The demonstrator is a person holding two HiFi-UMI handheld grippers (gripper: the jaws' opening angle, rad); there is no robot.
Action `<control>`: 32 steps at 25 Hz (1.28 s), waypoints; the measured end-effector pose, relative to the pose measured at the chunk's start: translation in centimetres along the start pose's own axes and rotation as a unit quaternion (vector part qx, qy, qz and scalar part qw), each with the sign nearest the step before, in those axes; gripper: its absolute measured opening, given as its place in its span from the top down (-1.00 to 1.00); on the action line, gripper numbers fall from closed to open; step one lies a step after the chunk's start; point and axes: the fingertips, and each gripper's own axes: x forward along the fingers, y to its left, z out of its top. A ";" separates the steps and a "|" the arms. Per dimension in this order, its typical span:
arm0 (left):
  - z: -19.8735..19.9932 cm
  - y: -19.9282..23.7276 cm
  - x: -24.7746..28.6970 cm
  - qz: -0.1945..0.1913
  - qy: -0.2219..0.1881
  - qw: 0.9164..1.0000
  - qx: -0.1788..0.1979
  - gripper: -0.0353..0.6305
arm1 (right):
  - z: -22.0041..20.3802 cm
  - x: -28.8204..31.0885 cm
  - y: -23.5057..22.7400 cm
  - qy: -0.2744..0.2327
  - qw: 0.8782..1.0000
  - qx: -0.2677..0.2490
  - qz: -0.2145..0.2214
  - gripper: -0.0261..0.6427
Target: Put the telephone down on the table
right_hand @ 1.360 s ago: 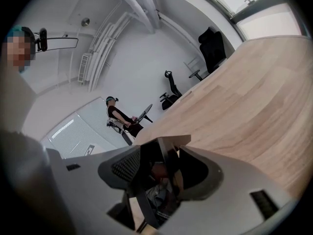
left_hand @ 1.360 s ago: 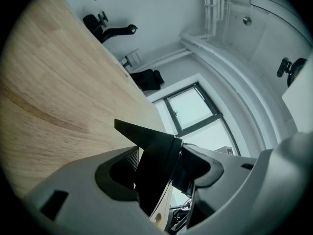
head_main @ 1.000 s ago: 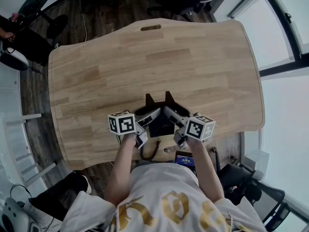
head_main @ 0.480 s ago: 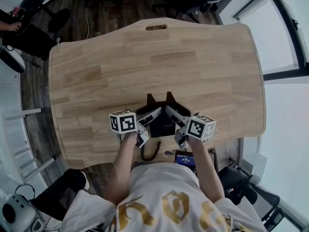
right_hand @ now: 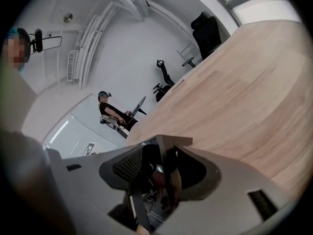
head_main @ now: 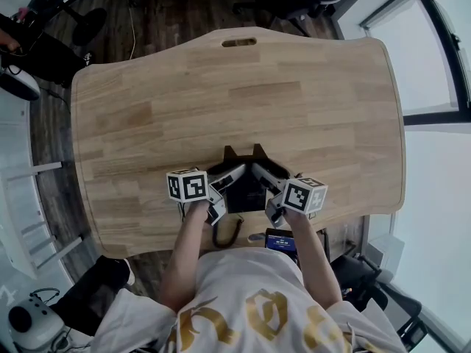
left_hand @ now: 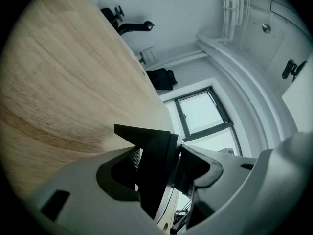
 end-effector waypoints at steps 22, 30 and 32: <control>1.0 0.7 0.0 0.038 -0.027 0.999 0.008 0.10 | 0.6 0.5 -0.3 -0.009 1.000 -0.026 -0.008 0.31; 0.8 0.0 -0.6 0.051 -0.040 0.998 0.023 0.00 | 1.0 -1.2 0.2 -0.029 0.998 -0.045 -0.021 0.31; 0.9 0.4 -1.1 0.059 -0.055 0.996 0.022 0.00 | 1.1 -1.7 0.5 -0.036 0.998 -0.048 -0.023 0.31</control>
